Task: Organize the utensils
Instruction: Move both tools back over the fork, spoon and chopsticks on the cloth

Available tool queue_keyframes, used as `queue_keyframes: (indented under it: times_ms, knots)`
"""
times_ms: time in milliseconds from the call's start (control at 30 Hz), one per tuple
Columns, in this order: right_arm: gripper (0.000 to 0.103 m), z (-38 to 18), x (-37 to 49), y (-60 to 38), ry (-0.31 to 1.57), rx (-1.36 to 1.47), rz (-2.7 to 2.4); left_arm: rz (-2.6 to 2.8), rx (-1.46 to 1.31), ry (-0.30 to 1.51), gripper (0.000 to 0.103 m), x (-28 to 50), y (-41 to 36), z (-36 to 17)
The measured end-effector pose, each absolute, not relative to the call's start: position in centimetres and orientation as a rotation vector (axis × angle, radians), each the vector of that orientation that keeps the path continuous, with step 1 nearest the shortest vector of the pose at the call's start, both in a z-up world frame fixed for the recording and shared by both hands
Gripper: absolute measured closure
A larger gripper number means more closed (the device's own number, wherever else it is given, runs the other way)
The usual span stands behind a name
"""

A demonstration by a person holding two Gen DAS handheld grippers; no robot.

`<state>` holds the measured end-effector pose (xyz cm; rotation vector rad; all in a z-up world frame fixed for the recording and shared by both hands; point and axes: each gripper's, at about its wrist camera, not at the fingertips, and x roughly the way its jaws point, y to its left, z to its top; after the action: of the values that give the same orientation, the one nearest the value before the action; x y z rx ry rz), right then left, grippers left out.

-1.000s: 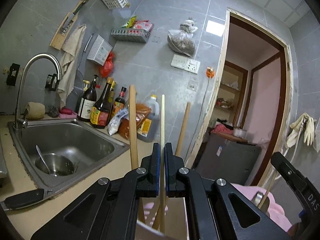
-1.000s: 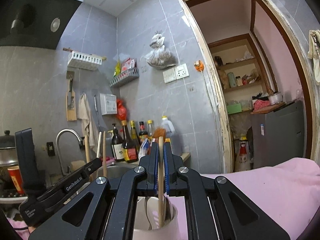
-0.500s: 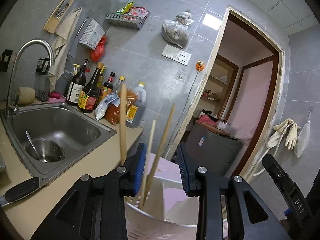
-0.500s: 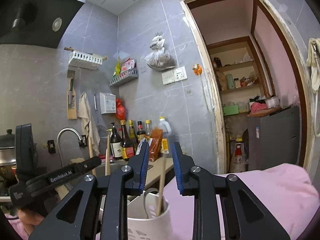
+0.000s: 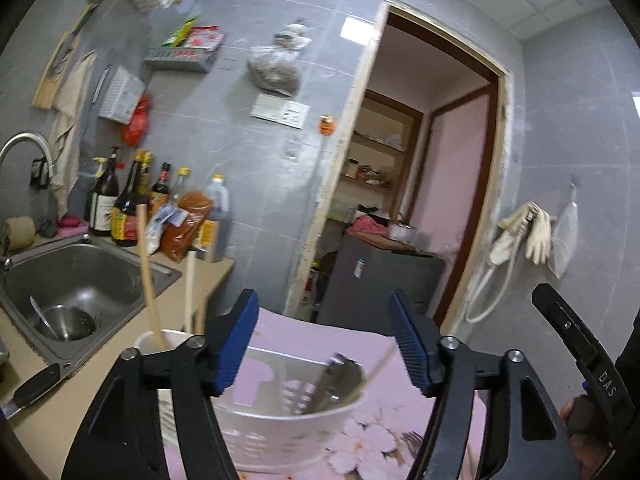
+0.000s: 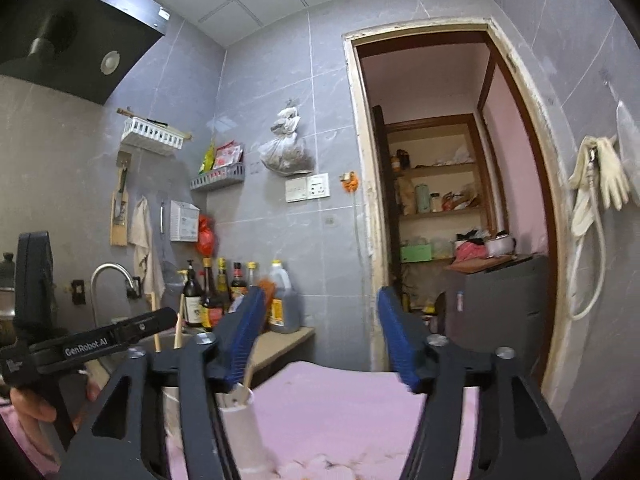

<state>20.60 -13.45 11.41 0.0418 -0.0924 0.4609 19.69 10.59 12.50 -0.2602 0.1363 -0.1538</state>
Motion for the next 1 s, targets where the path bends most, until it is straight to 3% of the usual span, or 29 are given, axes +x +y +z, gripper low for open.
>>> queue_keyframes:
  times_ms: [167, 233, 333, 1000]
  knots:
    - [0.022, 11.2, 19.1, -15.4, -0.075, 0.004, 0.423, -0.207, -0.197, 0.166, 0.034, 19.5, 7.7, 12.2]
    - [0.014, 10.7, 18.6, -16.3, -0.070, -0.002, 0.412, -0.228, -0.182, 0.189, 0.021, 19.5, 6.7, 11.7]
    - [0.001, 10.0, 18.1, -17.4, -0.059, -0.030, 0.385, -0.256, -0.174, 0.201, 0.011, 19.4, 5.5, 10.6]
    - [0.000, 4.2, 19.0, -24.2, 0.216, -0.060, 0.255, -0.422, -0.024, 0.538, 0.006, 21.8, -2.0, 3.6]
